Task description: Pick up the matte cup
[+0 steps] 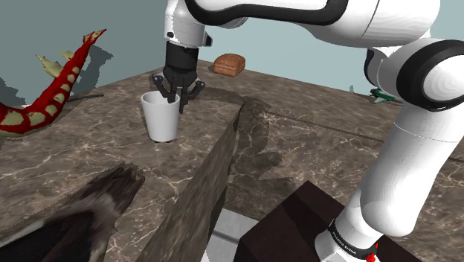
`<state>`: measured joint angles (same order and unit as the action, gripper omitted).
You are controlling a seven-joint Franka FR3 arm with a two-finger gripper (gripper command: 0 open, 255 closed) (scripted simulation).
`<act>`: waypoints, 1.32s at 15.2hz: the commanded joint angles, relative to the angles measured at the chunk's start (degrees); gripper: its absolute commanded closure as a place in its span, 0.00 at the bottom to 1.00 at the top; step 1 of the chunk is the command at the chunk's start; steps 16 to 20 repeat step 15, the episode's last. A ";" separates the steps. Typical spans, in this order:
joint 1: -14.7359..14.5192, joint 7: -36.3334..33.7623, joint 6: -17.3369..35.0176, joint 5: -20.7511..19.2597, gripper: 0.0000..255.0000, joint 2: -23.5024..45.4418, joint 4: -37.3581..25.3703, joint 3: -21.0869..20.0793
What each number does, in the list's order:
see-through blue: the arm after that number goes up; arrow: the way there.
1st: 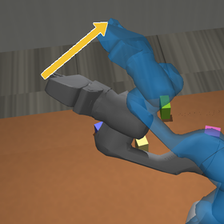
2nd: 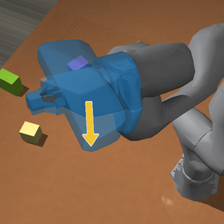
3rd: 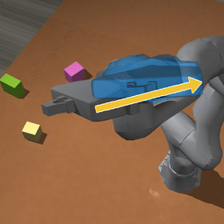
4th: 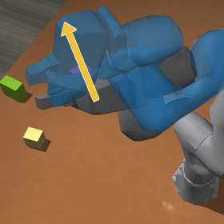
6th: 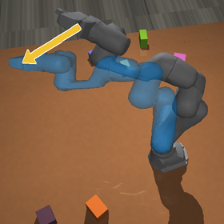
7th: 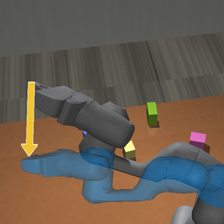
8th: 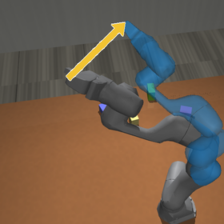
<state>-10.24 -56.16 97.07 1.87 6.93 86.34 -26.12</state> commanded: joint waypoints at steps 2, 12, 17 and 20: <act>-0.17 -0.29 -2.40 -0.28 1.00 0.56 -2.94 -0.07; -1.54 -1.83 -11.57 -2.11 1.00 4.29 -15.57 -0.52; -1.80 -2.04 -12.74 -2.41 1.00 4.90 -17.30 -0.58; -1.80 -2.04 -12.74 -2.41 1.00 4.90 -17.30 -0.58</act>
